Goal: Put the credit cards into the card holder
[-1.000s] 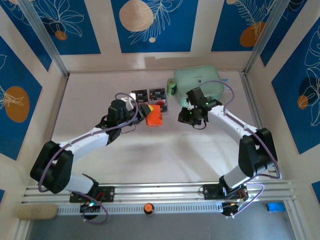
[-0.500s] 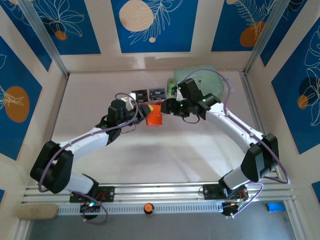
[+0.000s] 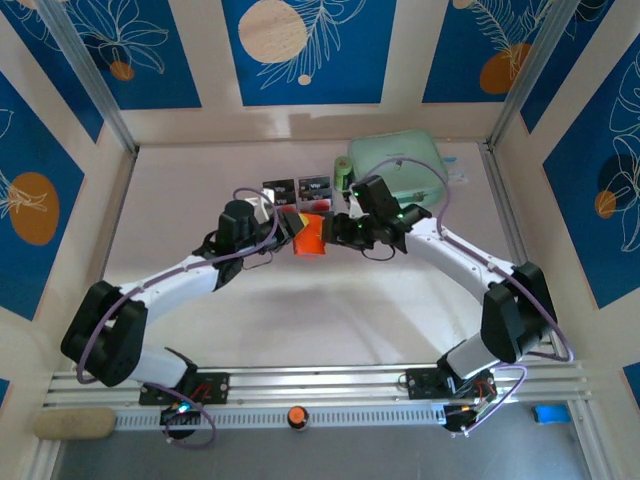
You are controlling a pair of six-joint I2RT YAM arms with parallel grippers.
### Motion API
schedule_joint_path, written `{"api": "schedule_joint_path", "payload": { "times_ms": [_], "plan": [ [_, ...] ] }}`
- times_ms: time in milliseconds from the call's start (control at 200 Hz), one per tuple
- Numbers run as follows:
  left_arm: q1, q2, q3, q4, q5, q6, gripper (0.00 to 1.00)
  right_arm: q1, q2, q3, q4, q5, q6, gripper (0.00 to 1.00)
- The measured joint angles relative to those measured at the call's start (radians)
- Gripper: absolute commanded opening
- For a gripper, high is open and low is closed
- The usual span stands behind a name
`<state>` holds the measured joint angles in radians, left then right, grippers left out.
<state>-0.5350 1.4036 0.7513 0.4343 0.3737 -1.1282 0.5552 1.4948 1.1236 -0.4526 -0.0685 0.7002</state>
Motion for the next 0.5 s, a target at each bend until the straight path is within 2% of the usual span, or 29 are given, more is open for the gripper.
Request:
{"api": "schedule_joint_path", "payload": {
  "times_ms": [160, 295, 410, 500],
  "plan": [
    [0.003, -0.002, 0.003, 0.022, -0.001, -0.008, 0.00, -0.095, -0.003, -0.098, -0.005, 0.011, 0.009, 0.38],
    [0.003, -0.002, 0.004, 0.035, -0.006, -0.021, 0.00, -0.124, -0.005, -0.137, -0.003, 0.000, 0.012, 0.38],
    [0.003, -0.002, 0.005, 0.056, -0.012, -0.045, 0.00, -0.148, -0.037, -0.171, 0.013, -0.043, 0.018, 0.39],
    [0.003, -0.002, 0.005, 0.097, -0.021, -0.085, 0.00, -0.181, -0.100, -0.206, 0.047, -0.115, 0.042, 0.43]
  ]
}}
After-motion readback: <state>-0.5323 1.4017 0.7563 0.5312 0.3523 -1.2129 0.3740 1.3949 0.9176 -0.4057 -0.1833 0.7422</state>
